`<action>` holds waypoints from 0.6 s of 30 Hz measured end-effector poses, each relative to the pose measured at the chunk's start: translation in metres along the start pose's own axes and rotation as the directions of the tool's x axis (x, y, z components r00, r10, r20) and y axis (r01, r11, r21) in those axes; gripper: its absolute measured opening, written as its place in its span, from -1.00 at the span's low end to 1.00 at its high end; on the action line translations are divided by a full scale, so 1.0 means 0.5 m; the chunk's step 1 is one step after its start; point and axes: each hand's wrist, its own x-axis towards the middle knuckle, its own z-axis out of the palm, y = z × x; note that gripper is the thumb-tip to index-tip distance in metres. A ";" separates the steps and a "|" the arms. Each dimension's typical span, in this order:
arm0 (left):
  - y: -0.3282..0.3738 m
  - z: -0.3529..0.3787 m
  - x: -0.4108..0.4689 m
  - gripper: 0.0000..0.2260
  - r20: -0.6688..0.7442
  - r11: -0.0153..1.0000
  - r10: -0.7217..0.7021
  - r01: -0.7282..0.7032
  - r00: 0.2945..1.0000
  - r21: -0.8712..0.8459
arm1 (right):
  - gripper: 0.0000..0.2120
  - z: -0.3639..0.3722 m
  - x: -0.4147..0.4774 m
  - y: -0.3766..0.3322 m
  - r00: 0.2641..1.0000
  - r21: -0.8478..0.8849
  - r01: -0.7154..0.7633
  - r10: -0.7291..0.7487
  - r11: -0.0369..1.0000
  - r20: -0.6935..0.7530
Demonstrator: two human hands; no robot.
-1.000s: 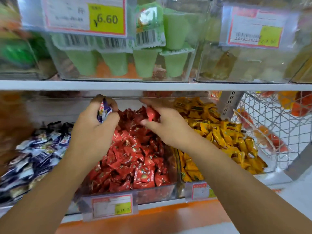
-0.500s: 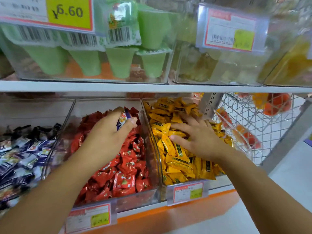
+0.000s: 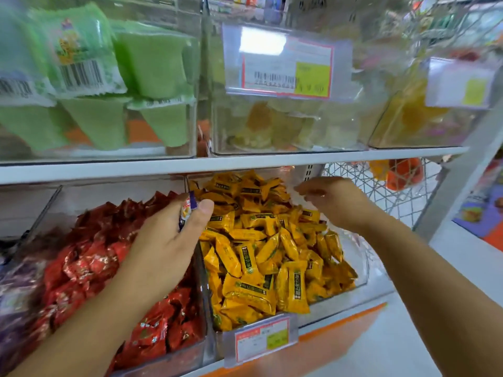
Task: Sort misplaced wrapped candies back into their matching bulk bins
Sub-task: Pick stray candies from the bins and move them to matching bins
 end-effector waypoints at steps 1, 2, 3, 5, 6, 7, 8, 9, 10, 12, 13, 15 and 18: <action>0.003 0.006 0.004 -0.34 0.002 0.999 0.031 -0.031 1.000 0.016 | -0.72 -0.010 0.022 0.011 0.998 -0.089 0.020 -0.014 0.996 0.065; 0.006 0.011 0.007 -0.37 0.003 0.997 0.061 -0.061 0.998 0.038 | -0.72 -0.013 0.043 0.018 0.988 -0.162 0.046 -0.021 0.986 0.154; 0.007 0.017 0.010 -0.40 0.000 0.995 0.083 -0.083 0.997 0.060 | -0.72 -0.013 0.061 0.018 0.967 -0.219 0.079 -0.021 0.973 0.253; 0.006 0.027 0.013 -0.48 -0.003 0.989 0.113 -0.112 0.994 0.100 | -0.69 -0.001 0.091 0.013 0.915 -0.291 0.131 -0.003 0.948 0.403; 0.004 0.031 0.013 -0.52 -0.005 0.985 0.125 -0.124 0.992 0.124 | -0.65 0.009 0.103 0.008 0.894 -0.307 0.139 0.015 0.941 0.449; 0.003 0.034 0.013 -0.53 -0.008 0.982 0.135 -0.133 0.991 0.137 | -0.60 0.018 0.111 0.000 0.874 -0.329 0.138 0.042 0.934 0.485; 0.001 0.035 0.013 -0.53 -0.010 0.981 0.140 -0.137 0.990 0.138 | -0.57 0.028 0.116 -0.005 0.856 -0.343 0.148 0.054 0.928 0.514; 0.001 0.037 0.013 -0.51 -0.013 0.981 0.141 -0.138 0.990 0.137 | -0.59 0.038 0.121 -0.008 0.840 -0.344 0.161 0.054 0.925 0.539; 0.000 0.036 0.012 -0.50 -0.012 0.979 0.143 -0.140 0.990 0.146 | -0.62 0.046 0.126 -0.006 0.834 -0.323 0.168 0.040 0.931 0.551; 0.005 0.034 0.011 -0.47 0.001 0.974 0.150 -0.148 0.989 0.170 | -0.62 0.056 0.129 -0.001 0.839 -0.291 0.153 0.031 0.944 0.543; 0.006 0.034 0.009 -0.45 0.010 0.975 0.149 -0.149 0.989 0.164 | -0.60 0.057 0.129 0.003 0.852 -0.290 0.149 0.025 0.945 0.523; 0.009 0.033 0.007 -0.46 0.023 0.980 0.146 -0.148 0.989 0.134 | -0.63 0.056 0.127 0.013 0.880 -0.259 0.139 0.000 0.956 0.475; 0.011 0.033 0.008 -0.52 0.016 0.983 0.139 -0.140 0.990 0.116 | -0.67 0.042 0.115 0.019 0.913 -0.121 0.093 -0.037 0.988 0.406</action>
